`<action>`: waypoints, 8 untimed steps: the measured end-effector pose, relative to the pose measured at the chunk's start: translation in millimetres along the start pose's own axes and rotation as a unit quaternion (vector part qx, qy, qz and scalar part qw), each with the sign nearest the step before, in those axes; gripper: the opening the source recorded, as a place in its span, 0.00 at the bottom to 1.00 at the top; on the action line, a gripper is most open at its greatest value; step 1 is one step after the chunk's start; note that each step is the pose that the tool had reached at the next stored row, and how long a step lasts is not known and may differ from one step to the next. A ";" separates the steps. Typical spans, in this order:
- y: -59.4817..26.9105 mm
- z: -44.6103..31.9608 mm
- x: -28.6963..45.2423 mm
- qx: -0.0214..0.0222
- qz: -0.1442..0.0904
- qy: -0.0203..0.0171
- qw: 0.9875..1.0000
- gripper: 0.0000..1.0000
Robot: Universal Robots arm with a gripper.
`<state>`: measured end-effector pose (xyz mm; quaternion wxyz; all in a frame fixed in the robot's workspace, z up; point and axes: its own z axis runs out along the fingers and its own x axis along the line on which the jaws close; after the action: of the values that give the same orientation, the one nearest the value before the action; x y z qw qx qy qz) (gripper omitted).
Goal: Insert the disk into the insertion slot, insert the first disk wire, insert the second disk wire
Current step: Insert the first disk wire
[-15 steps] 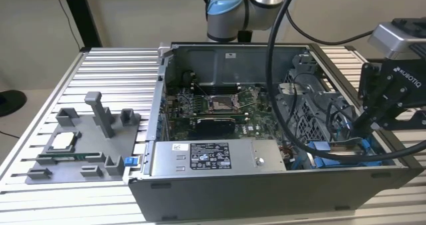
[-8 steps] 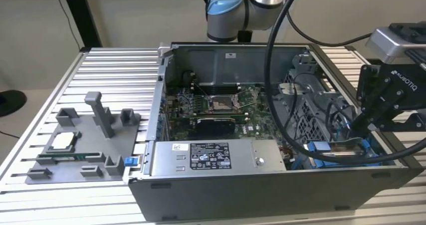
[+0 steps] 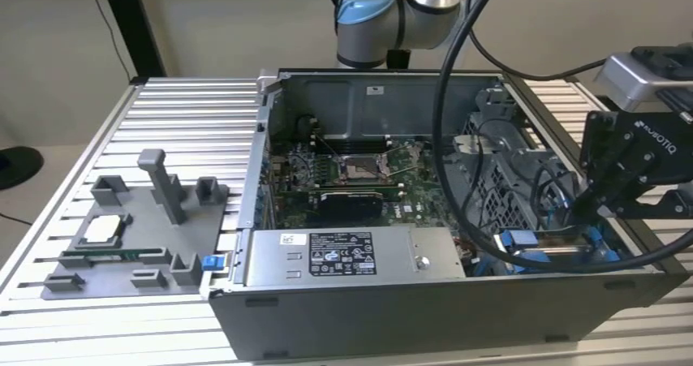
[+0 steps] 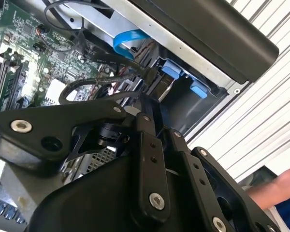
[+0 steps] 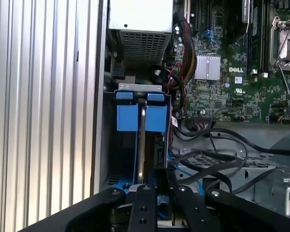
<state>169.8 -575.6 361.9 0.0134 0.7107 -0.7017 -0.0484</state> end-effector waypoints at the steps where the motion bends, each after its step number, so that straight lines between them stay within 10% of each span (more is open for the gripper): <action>1: -0.5 1.2 0.0 0.000 0.000 0.000 1.000 0.00; 8: -2.8 6.8 -1.4 0.000 0.000 0.000 1.000 0.00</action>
<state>172.0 -573.9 355.0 0.0133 0.7108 -0.7016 -0.0485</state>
